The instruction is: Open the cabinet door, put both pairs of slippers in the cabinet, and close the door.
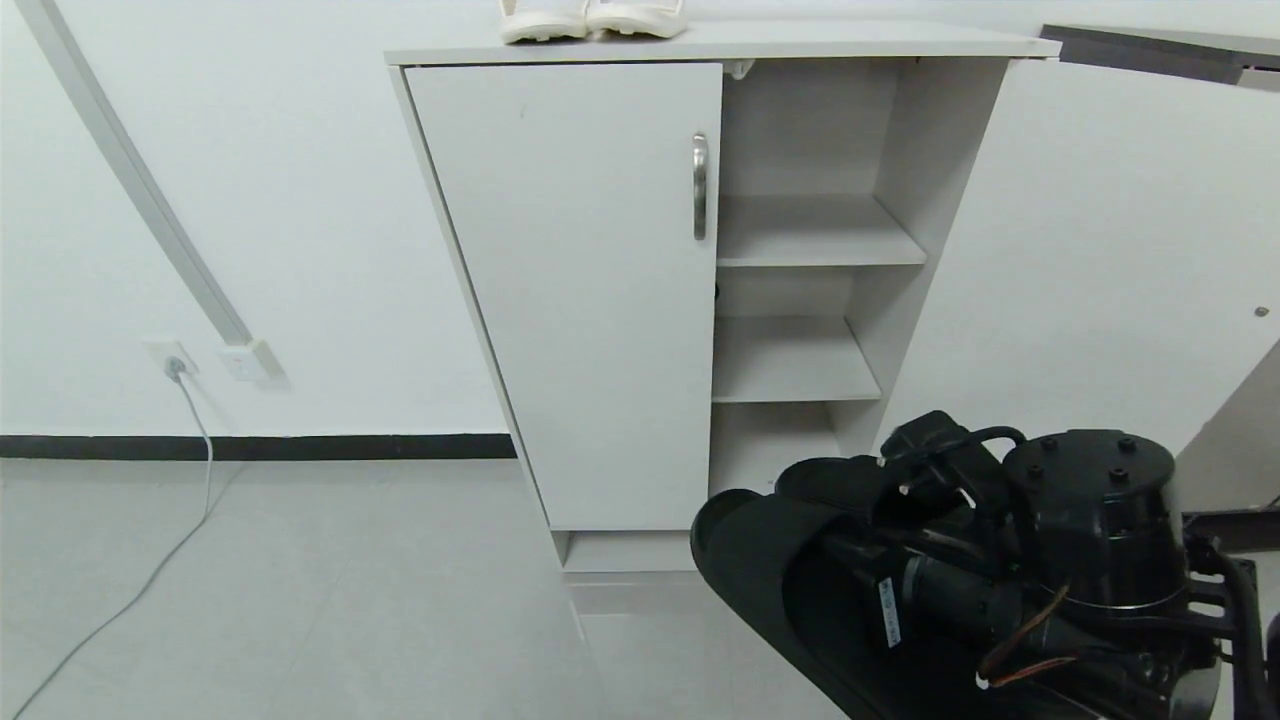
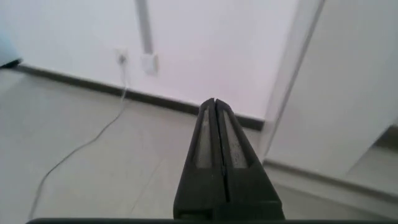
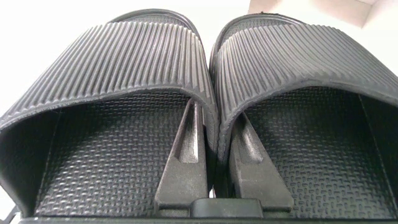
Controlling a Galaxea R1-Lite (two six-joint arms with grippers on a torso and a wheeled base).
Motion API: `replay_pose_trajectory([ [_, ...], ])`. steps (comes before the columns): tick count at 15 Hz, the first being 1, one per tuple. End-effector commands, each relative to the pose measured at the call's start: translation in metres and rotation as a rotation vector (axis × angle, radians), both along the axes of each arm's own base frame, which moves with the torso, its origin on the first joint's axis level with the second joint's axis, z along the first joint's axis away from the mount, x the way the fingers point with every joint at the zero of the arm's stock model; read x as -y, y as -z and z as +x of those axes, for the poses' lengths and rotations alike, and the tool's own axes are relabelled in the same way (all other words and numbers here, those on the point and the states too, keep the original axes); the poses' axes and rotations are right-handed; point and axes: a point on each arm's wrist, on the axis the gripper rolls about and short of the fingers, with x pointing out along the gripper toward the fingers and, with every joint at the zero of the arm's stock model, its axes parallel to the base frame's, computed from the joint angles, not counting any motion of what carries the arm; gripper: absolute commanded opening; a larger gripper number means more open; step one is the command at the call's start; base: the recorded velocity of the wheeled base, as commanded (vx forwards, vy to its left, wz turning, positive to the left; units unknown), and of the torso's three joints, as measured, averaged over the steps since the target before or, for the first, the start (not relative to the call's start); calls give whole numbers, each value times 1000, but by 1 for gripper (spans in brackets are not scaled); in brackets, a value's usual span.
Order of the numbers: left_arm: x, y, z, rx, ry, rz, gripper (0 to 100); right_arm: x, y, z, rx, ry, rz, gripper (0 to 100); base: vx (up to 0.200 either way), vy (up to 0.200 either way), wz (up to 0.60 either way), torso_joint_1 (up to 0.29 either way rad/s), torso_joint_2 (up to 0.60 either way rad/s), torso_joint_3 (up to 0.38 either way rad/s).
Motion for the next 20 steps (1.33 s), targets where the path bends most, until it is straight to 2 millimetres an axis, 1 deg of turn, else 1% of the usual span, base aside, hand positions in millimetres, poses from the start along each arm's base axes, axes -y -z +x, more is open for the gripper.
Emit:
replay_pose_trajectory([
  [1,2,74,-9,41,-63,-14,0,-2,4,2,-10,1,-11,0,0,0,0,0,0,0],
  [2,3,89,-3,50,23,4,0,-2,4,3,-11,2,-13,0,0,0,0,0,0,0],
  [3,5,91,-2,24,128,0,0,-3,5,3,-13,2,-15,0,0,0,0,0,0,0],
  [4,6,93,-2,17,156,-13,0,-3,6,3,-15,4,-19,0,0,0,0,0,0,0],
  [5,7,98,-2,-36,180,-20,0,-5,6,5,-15,5,-19,0,0,0,0,0,0,0],
  [6,8,105,-3,-125,249,-39,0,-8,8,7,-15,12,-25,0,0,0,0,0,0,0],
  [7,8,104,-3,-77,307,-30,0,-11,10,11,-13,36,-37,0,0,0,0,0,0,0],
  [8,7,105,-8,-12,363,-18,0,-17,15,17,-9,78,-58,0,0,0,0,0,0,0],
  [9,8,105,-8,-9,371,-13,0,-25,18,25,4,133,-54,0,0,0,0,0,0,0],
  [11,8,105,-8,-10,374,-13,0,-48,26,43,45,271,-14,0,0,0,0,0,0,0],
  [12,8,105,-8,-10,374,-13,0,-57,32,53,71,356,-29,0,0,0,0,0,0,0],
  [14,8,105,-8,-10,372,-16,0,-71,37,65,124,483,-21,0,0,0,0,0,0,0],
  [15,8,105,-8,-8,372,-16,0,-75,40,69,136,514,-9,0,0,0,0,0,0,0],
  [16,8,105,-8,-10,372,-16,0,-79,36,74,155,533,23,0,0,0,0,0,0,0],
  [19,8,105,-8,-10,372,-15,0,-79,34,75,157,535,27,0,0,0,0,0,0,0],
  [20,8,105,-8,-8,372,-15,0,-78,35,75,156,536,24,0,0,-200,0,-2,-2,2],
])
